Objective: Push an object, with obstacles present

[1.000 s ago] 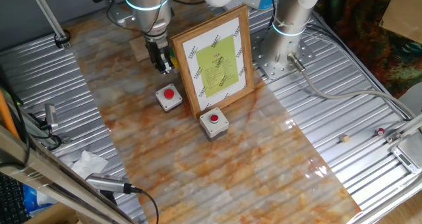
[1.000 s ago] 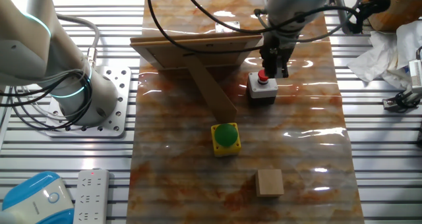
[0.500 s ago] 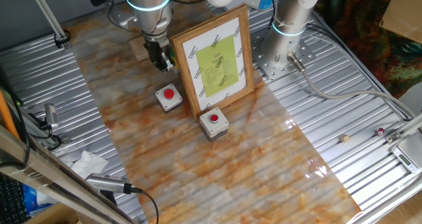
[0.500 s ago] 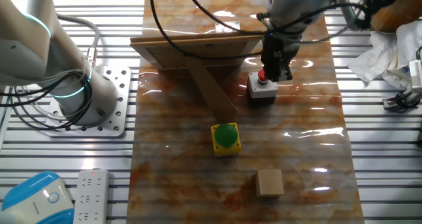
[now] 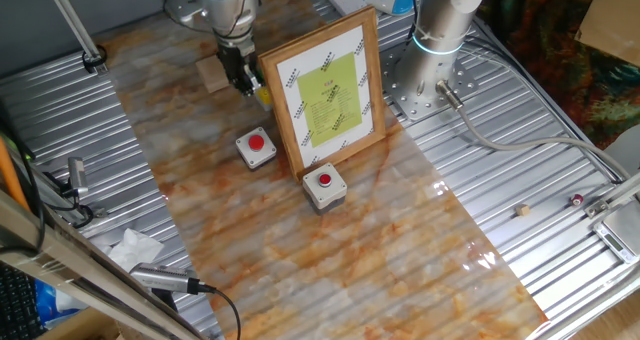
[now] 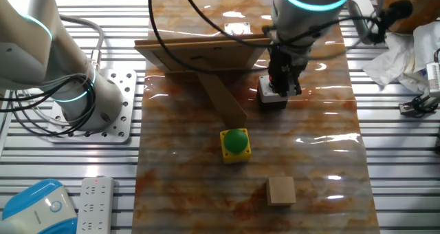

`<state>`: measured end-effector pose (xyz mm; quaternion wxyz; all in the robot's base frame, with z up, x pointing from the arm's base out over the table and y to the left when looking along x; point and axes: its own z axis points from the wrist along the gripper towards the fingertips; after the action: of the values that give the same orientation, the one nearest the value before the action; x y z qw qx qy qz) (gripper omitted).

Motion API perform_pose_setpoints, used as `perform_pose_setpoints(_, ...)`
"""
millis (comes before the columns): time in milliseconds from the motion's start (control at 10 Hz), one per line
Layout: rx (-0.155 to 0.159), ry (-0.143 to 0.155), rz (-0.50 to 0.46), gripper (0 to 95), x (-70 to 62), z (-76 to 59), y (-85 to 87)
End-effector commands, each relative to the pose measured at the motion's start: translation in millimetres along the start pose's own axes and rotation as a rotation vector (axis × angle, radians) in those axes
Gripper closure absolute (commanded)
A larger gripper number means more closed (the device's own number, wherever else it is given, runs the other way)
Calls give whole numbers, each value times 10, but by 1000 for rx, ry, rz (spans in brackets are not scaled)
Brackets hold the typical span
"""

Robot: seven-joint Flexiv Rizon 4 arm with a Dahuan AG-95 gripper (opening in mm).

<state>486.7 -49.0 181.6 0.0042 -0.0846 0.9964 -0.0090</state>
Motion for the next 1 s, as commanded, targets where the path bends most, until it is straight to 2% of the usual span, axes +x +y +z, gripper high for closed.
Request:
perform_pose_setpoints(100, -3, 5, 4, 950, 50, 2, -103)
perform_pose_setpoints(400, -3, 4, -18, 950, 197, 126, -347)
perform_pose_setpoints(1000, -11, 12, -20, 950, 388, 230, -724)
